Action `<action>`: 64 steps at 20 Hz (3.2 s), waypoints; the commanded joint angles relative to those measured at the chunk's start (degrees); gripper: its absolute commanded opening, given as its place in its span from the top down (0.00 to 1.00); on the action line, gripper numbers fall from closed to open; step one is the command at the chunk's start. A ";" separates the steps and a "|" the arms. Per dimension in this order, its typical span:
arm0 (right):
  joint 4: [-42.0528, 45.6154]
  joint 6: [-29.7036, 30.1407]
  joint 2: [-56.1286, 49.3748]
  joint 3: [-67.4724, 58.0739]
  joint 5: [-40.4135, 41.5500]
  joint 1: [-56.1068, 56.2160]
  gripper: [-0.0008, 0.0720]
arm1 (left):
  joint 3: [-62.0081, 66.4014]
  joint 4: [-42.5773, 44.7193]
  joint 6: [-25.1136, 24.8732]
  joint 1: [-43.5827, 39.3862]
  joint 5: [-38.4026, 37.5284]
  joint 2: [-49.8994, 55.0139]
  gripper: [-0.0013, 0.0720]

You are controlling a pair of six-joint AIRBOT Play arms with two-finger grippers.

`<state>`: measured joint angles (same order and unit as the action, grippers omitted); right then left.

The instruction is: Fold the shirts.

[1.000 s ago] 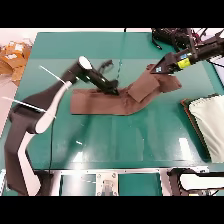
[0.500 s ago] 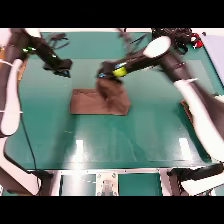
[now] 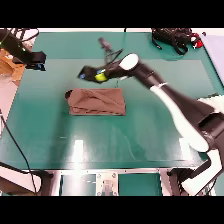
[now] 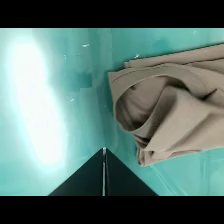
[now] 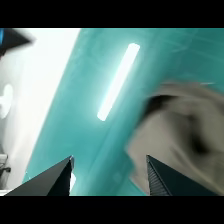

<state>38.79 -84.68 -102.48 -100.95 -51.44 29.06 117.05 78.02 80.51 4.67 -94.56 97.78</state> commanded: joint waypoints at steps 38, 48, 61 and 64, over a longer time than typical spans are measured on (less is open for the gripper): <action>18.23 -12.94 22.34 -5.01 -31.04 -72.57 0.96 | -0.59 -4.11 2.19 0.87 -1.95 -0.33 0.95; 24.70 -12.55 22.73 -4.22 -36.52 -80.21 0.96 | -0.59 -6.58 3.52 0.79 -1.92 -0.35 0.95; 51.52 -19.34 39.56 12.83 -50.18 -85.37 0.96 | -0.59 -10.01 2.05 0.79 -2.56 -0.35 0.95; 59.54 -19.54 41.29 26.03 -49.05 -85.37 0.96 | -0.59 -10.58 1.90 0.79 -2.56 -0.33 0.95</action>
<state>88.82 -103.70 -63.33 -85.21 -99.88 -56.14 116.46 67.90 82.96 5.43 -97.10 97.47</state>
